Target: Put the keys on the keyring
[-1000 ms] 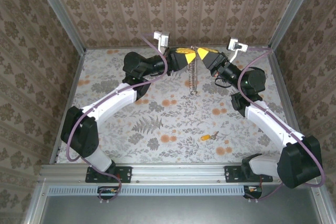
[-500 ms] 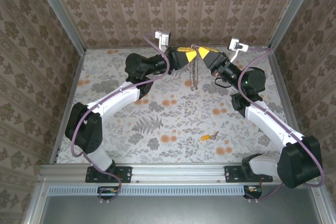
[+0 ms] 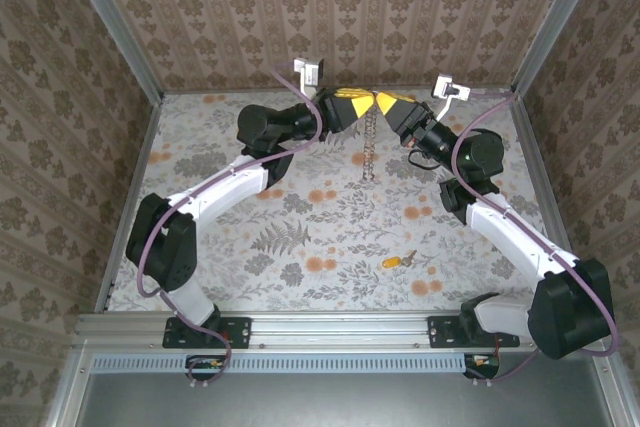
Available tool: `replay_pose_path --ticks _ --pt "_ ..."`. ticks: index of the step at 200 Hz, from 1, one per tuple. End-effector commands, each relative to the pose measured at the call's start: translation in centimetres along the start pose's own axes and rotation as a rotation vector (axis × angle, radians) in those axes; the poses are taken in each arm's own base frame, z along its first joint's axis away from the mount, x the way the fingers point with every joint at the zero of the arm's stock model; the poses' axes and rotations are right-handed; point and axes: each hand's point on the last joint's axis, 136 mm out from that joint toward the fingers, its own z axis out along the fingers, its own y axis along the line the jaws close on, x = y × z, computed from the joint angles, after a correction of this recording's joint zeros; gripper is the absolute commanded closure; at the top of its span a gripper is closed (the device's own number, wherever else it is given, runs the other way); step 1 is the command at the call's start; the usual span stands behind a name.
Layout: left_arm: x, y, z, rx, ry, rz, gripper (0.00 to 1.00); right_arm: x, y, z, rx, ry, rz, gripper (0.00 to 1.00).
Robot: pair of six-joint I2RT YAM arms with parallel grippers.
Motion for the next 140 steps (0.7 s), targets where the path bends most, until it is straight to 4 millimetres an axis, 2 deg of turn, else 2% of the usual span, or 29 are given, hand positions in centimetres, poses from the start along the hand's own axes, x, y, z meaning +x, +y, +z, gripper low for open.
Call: replay_pose_path --ticks 1,28,67,140 --pt "-1.5 -1.2 -0.2 0.010 -0.050 0.045 0.69 -0.6 2.0 -0.3 -0.037 -0.012 -0.061 1.00" --pt "-1.6 -0.2 -1.6 -0.076 -0.076 0.056 0.56 -0.9 2.2 -0.5 -0.032 -0.019 -0.069 1.00" --pt "-1.2 1.0 -2.7 -0.159 -0.086 0.043 0.54 -1.4 2.7 -0.6 -0.044 -0.027 -0.076 1.00" --pt "-0.8 1.5 -1.1 -0.106 -0.060 0.011 0.57 -1.4 3.3 -0.3 -0.072 -0.015 -0.069 1.00"
